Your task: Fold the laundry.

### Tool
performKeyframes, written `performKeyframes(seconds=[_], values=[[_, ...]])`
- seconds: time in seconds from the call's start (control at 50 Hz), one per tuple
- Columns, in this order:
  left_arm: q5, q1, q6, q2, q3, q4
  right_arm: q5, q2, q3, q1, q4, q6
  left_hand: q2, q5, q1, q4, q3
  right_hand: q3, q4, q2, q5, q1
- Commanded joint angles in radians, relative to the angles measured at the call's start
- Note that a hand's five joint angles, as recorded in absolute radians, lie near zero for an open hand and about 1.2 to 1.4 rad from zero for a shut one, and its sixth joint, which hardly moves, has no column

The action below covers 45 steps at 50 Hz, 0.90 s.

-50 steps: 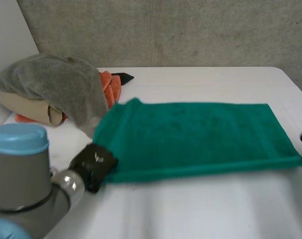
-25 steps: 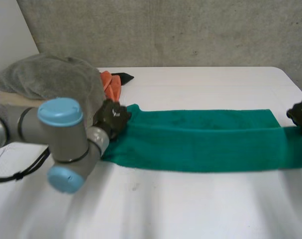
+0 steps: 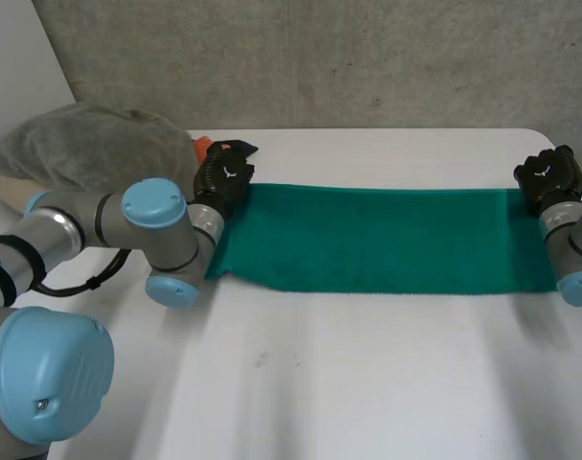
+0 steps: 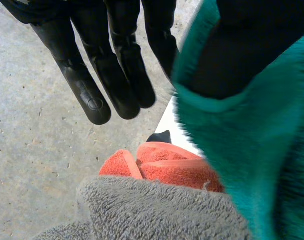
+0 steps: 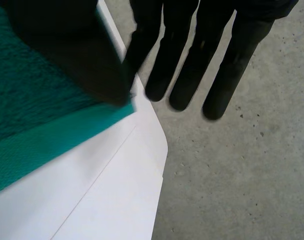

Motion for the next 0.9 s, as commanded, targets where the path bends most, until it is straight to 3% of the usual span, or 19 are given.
performKeyframes(seconds=[0.02, 0.04, 0.18, 0.36, 0.44, 0.58, 0.8, 0.84, 0.86, 0.9], values=[[0.001, -0.028, -0.002, 0.007, -0.027, 0.04, 0.048, -0.005, -0.009, 0.029, 0.012, 0.007, -0.783, -0.789, -0.756, -0.803, -0.799, -0.794, -0.82, -0.787, -0.822, -0.798], [-0.001, -0.033, -0.003, 0.013, -0.035, 0.049, 0.054, -0.024, 0.0, 0.038, 0.015, 0.014, -0.876, -0.882, -0.85, -0.896, -0.892, -0.794, -0.82, -0.787, -0.822, -0.798], [-0.01, -0.047, -0.015, 0.18, -0.162, 0.106, 0.021, -0.213, 0.097, 0.017, 0.116, 0.102, -0.876, -0.882, -0.85, -0.896, -0.892, -0.794, -0.82, -0.787, -0.822, -0.798], [-0.002, -0.059, -0.161, 0.473, -0.45, 0.103, -0.157, -0.417, 0.249, -0.113, 0.468, 0.169, -0.876, -0.882, -0.85, -0.896, -0.892, -0.728, -0.755, -0.721, -0.757, -0.732], [-0.002, -0.056, -0.234, 0.524, -0.536, 0.103, -0.212, -0.419, 0.307, -0.163, 0.547, 0.168, -0.876, -0.882, -0.85, -0.896, -0.892, -0.596, -0.623, -0.589, -0.625, -0.6], [-0.004, -0.048, -0.282, 0.53, -0.619, 0.101, -0.292, -0.399, 0.385, -0.239, 0.457, 0.162, -0.876, -0.882, -0.85, -0.896, -0.892, -0.469, -0.496, -0.462, -0.498, -0.474], [-0.004, -0.045, -0.29, 0.529, -0.664, 0.101, -0.311, -0.258, 0.355, -0.247, 0.341, 0.154, -0.876, -0.882, -0.85, -0.896, -0.892, -0.364, -0.39, -0.357, -0.392, -0.368], [-0.004, -0.045, -0.29, 0.532, -0.669, 0.101, -0.305, -0.227, 0.338, -0.249, 0.337, 0.15, -0.876, -0.882, -0.85, -0.896, -0.892, -0.002, -0.028, 0.005, -0.03, -0.006], [-0.004, -0.045, -0.29, 0.532, -0.672, 0.101, -0.3, -0.219, 0.332, -0.249, 0.337, 0.146, -0.876, -0.882, -0.85, -0.896, -0.892, 0.372, 0.346, 0.38, 0.344, 0.368], [-0.005, -0.045, -0.29, 0.537, -0.678, 0.101, -0.282, -0.213, 0.311, -0.262, 0.331, 0.134, -0.876, -0.882, -0.85, -0.896, -0.892, 0.428, 0.402, 0.435, 0.4, 0.424]])
